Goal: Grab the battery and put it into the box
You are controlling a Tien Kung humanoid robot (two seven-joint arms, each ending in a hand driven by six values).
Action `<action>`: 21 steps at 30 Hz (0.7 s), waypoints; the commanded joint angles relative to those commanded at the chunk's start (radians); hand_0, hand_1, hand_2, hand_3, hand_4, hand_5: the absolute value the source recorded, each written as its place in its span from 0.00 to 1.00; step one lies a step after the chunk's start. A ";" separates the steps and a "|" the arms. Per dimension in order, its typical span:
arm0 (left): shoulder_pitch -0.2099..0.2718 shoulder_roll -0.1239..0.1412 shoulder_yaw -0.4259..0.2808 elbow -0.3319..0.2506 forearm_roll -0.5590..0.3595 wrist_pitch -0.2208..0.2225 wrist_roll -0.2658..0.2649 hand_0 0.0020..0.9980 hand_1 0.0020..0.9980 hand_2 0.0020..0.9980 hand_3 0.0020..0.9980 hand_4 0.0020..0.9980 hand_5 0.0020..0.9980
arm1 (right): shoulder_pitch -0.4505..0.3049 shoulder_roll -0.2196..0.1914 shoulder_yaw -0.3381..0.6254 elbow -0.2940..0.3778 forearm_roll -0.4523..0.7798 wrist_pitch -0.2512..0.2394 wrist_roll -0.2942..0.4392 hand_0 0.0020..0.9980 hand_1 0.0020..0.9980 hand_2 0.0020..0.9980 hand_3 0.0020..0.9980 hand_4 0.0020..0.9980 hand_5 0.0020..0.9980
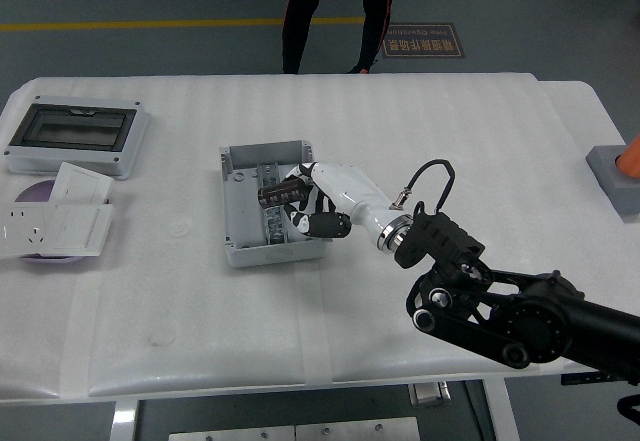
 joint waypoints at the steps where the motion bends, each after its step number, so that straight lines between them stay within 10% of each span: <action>1: 0.000 0.000 0.000 0.000 0.000 0.000 0.000 0.58 0.65 0.64 0.55 0.58 0.47 | 0.001 0.004 -0.002 -0.009 -0.005 0.003 -0.001 0.27 0.32 0.42 0.65 0.47 0.24; 2: 0.000 0.000 0.000 0.000 0.000 -0.001 0.000 0.58 0.65 0.62 0.54 0.59 0.47 | 0.002 0.007 -0.004 -0.017 -0.010 0.007 -0.001 0.62 0.68 0.74 0.87 0.77 0.43; 7: -0.001 -0.001 -0.002 0.000 0.002 -0.003 0.002 0.58 0.65 0.62 0.54 0.59 0.47 | 0.007 0.010 -0.002 -0.035 -0.034 0.020 -0.002 0.62 0.68 0.74 0.87 0.77 0.43; 8: -0.001 -0.001 -0.002 0.000 0.002 -0.004 0.002 0.58 0.65 0.60 0.54 0.58 0.47 | 0.008 0.009 -0.001 -0.037 -0.038 0.023 -0.003 0.93 0.87 0.89 1.00 0.86 0.47; 21: -0.002 -0.002 -0.005 0.001 0.010 -0.006 0.002 0.58 0.65 0.56 0.53 0.54 0.45 | 0.026 -0.028 0.051 -0.057 -0.064 0.042 -0.011 0.97 0.89 0.91 1.00 0.93 0.49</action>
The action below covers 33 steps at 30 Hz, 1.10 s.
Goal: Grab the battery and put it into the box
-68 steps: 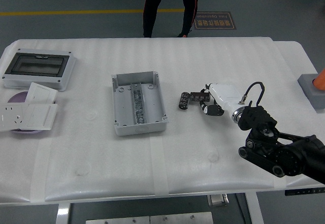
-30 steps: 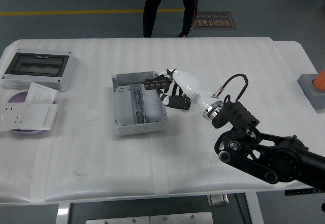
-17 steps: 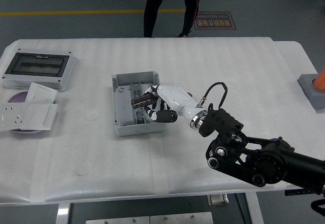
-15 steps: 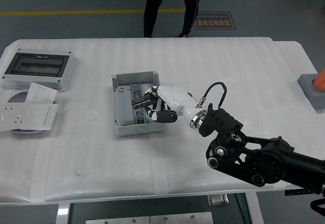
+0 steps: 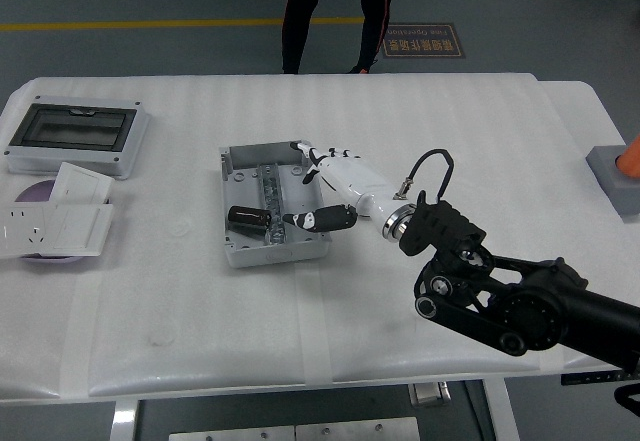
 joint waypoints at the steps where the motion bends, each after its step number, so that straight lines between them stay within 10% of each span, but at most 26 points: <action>1: 0.000 0.000 0.000 0.000 0.000 0.000 0.000 0.58 0.65 0.56 0.53 0.54 0.45 | 0.006 -0.014 0.011 -0.010 0.003 0.003 0.000 0.97 0.89 0.91 1.00 0.93 0.49; 8: 0.001 0.001 -0.002 0.000 0.003 -0.001 0.001 0.58 0.65 0.56 0.53 0.53 0.44 | 0.049 -0.078 -0.005 -0.128 0.054 0.041 0.006 0.97 0.89 0.90 1.00 0.95 0.51; 19: -0.003 0.001 0.004 0.001 0.000 -0.003 -0.001 0.57 0.65 0.56 0.52 0.51 0.44 | 0.061 -0.071 -0.091 -0.173 0.093 0.138 -0.027 0.95 0.87 0.88 1.00 0.96 0.52; 33: -0.006 0.001 0.021 0.001 -0.027 0.004 -0.012 0.57 0.65 0.56 0.52 0.49 0.42 | 0.072 -0.047 -0.145 -0.225 0.100 0.100 -0.024 0.93 0.86 0.88 0.98 0.97 0.53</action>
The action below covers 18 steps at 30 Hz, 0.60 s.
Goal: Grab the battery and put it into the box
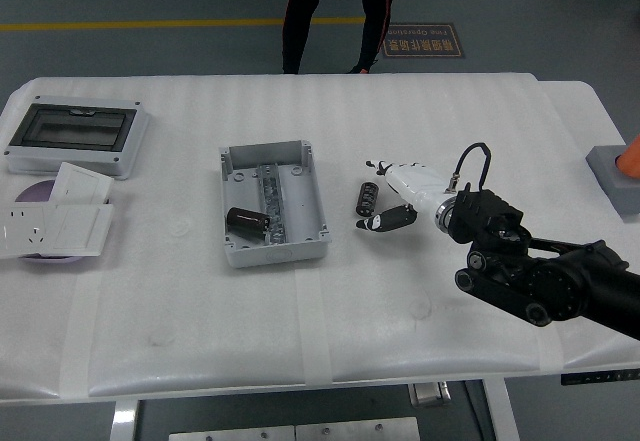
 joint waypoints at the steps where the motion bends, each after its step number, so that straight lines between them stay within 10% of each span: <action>1: 0.000 0.000 0.000 0.000 0.000 0.000 0.000 0.57 0.65 0.56 0.52 0.49 0.42 | 0.000 0.001 -0.001 0.000 -0.001 -0.003 0.000 0.93 0.86 0.88 0.98 0.97 0.53; 7: -0.001 0.001 0.005 0.000 -0.008 0.001 -0.004 0.57 0.65 0.56 0.52 0.48 0.42 | -0.003 0.005 -0.006 -0.002 -0.001 -0.018 -0.003 0.90 0.80 0.81 0.90 0.96 0.54; 8: -0.001 0.001 0.007 0.000 -0.010 0.001 -0.005 0.57 0.65 0.56 0.52 0.48 0.42 | -0.003 0.006 -0.007 -0.003 -0.001 -0.019 -0.002 0.80 0.71 0.70 0.73 0.83 0.43; 18: 0.001 0.001 0.007 0.000 -0.011 0.003 -0.008 0.57 0.65 0.56 0.52 0.48 0.42 | -0.012 0.008 -0.016 -0.012 0.002 -0.028 0.005 0.74 0.63 0.61 0.64 0.73 0.37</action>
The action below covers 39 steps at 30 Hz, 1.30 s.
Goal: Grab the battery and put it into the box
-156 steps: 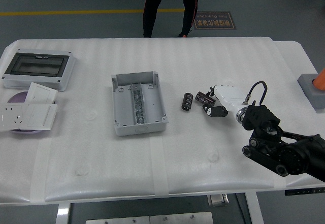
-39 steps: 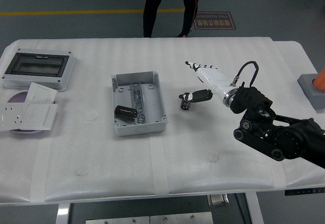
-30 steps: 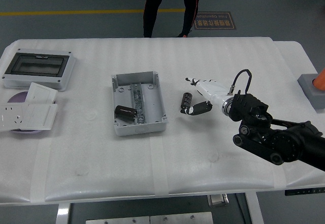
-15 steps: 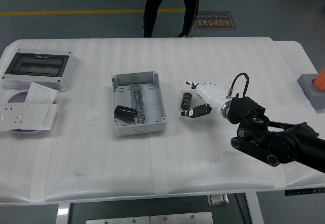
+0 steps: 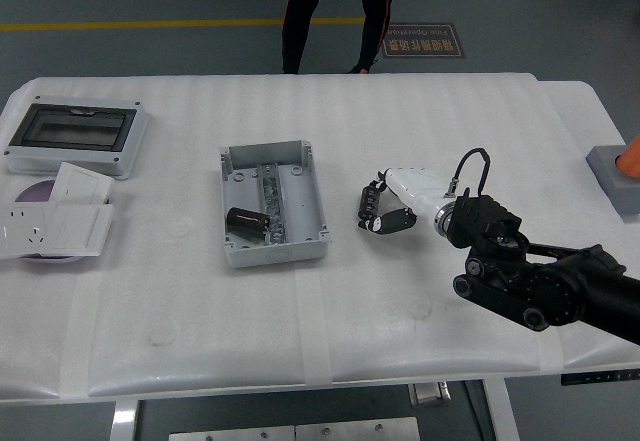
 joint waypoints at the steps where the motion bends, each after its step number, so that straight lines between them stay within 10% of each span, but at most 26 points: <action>1: 0.000 0.000 0.000 0.000 0.000 0.001 -0.001 0.57 0.65 0.56 0.52 0.48 0.42 | -0.001 0.000 -0.001 0.000 0.001 -0.001 0.001 0.74 0.63 0.61 0.64 0.73 0.37; 19: 0.003 0.000 0.004 0.000 -0.001 0.010 -0.015 0.57 0.66 0.56 0.53 0.48 0.43 | 0.007 -0.025 0.120 0.158 -0.089 -0.025 -0.012 0.68 0.56 0.54 0.61 0.70 0.38; 31: 0.006 0.001 -0.014 0.001 0.016 -0.018 0.019 0.57 0.66 0.57 0.53 0.49 0.44 | -0.094 0.105 0.262 0.292 -0.175 -0.068 0.001 0.67 0.55 0.54 0.61 0.70 0.39; 32: 0.007 0.002 -0.017 0.001 0.018 -0.019 0.021 0.57 0.66 0.56 0.52 0.49 0.45 | -0.095 0.112 0.255 0.287 -0.180 -0.064 -0.001 0.71 0.63 0.66 0.70 0.73 0.40; 37: 0.008 0.002 -0.027 0.000 0.027 -0.020 0.026 0.57 0.66 0.56 0.52 0.49 0.45 | -0.097 0.133 0.225 0.253 -0.198 -0.060 -0.005 0.71 0.63 0.66 0.70 0.73 0.40; 38: 0.008 0.002 -0.027 0.000 0.027 -0.020 0.026 0.57 0.66 0.56 0.52 0.49 0.45 | -0.096 0.135 0.221 0.246 -0.199 -0.059 -0.006 1.00 1.00 1.00 1.00 0.92 0.46; 39: 0.008 0.002 -0.026 0.000 0.026 -0.020 0.027 0.57 0.66 0.56 0.52 0.49 0.45 | -0.095 0.136 0.217 0.239 -0.201 -0.058 -0.007 1.00 1.00 1.00 1.00 0.92 0.46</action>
